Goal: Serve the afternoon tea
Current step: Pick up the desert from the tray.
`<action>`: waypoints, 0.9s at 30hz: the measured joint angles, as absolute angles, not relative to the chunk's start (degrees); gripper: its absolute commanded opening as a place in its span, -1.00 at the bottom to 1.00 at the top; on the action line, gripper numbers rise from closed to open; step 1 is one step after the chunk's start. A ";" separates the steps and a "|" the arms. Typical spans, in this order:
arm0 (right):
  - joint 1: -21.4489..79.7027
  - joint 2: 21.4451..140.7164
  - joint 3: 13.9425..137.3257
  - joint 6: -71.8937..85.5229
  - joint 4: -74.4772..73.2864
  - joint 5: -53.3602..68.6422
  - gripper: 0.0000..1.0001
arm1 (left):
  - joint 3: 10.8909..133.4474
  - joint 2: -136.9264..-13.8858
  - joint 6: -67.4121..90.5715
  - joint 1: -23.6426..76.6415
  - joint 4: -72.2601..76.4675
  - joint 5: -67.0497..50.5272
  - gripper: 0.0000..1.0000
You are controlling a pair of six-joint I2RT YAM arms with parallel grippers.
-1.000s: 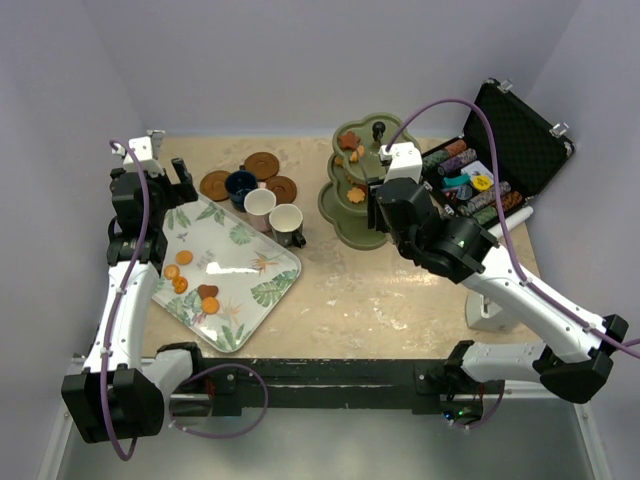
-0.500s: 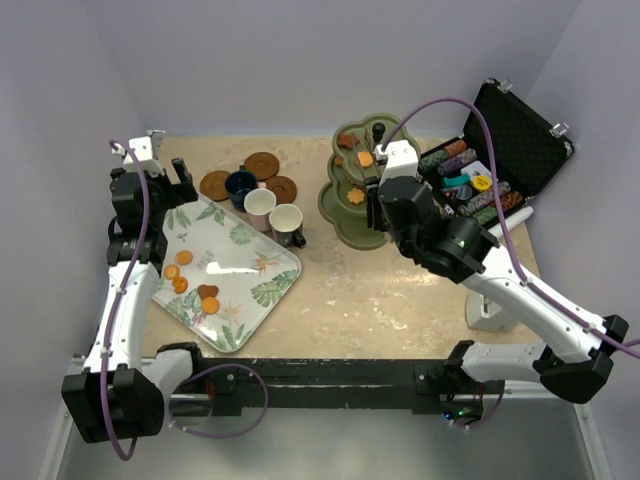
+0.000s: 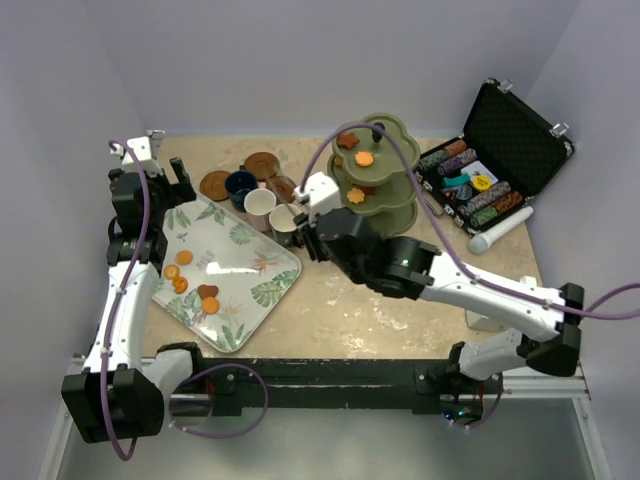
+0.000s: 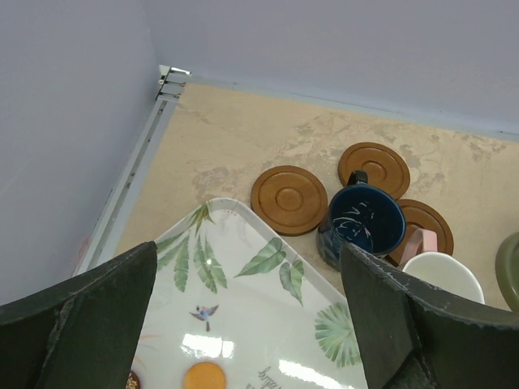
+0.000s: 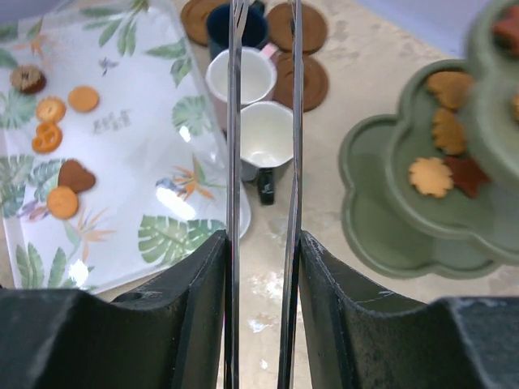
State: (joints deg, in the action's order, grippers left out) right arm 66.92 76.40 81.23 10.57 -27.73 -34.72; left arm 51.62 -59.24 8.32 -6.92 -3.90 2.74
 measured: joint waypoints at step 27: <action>86.56 99.31 74.74 23.07 -11.60 -24.56 0.05 | 51.62 -61.10 8.38 -6.92 -3.88 2.09 0.99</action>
